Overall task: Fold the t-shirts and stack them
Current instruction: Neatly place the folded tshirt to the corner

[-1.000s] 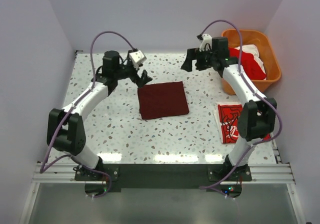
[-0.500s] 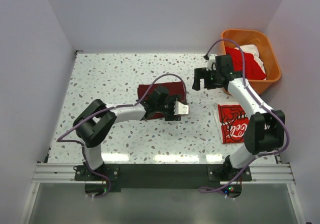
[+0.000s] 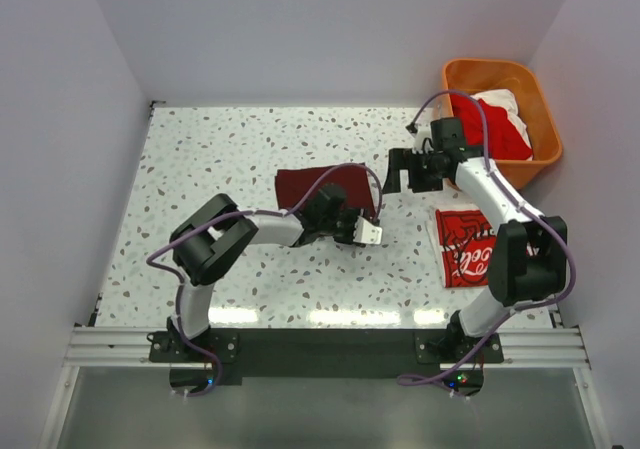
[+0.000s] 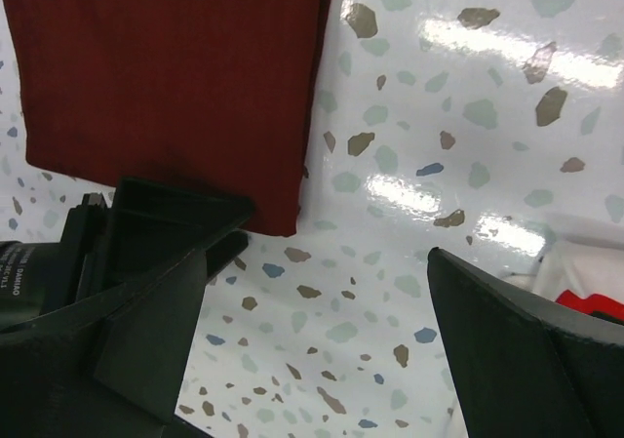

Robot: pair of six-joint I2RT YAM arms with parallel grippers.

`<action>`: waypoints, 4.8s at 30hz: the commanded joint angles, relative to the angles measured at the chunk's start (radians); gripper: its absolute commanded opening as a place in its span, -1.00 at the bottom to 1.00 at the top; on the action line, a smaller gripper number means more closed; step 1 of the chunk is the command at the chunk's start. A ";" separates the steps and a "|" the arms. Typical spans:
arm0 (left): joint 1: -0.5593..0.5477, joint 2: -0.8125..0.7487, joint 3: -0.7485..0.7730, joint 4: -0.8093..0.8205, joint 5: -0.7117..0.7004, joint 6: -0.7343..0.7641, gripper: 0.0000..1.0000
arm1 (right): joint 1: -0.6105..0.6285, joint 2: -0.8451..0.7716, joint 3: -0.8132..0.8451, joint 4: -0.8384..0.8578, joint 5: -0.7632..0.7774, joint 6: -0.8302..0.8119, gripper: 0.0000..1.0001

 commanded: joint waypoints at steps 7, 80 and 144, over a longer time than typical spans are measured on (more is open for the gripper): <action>0.010 0.036 0.025 0.091 -0.033 -0.046 -0.96 | -0.002 0.064 0.002 -0.020 -0.105 0.075 0.97; 0.303 -0.530 -0.009 -0.535 -0.022 -0.203 1.00 | 0.102 -0.166 0.091 -0.607 0.227 -0.336 -1.00; 0.306 -0.318 0.135 -0.606 -0.003 -0.194 1.00 | -0.513 -0.104 0.197 -0.911 0.258 -0.718 -1.00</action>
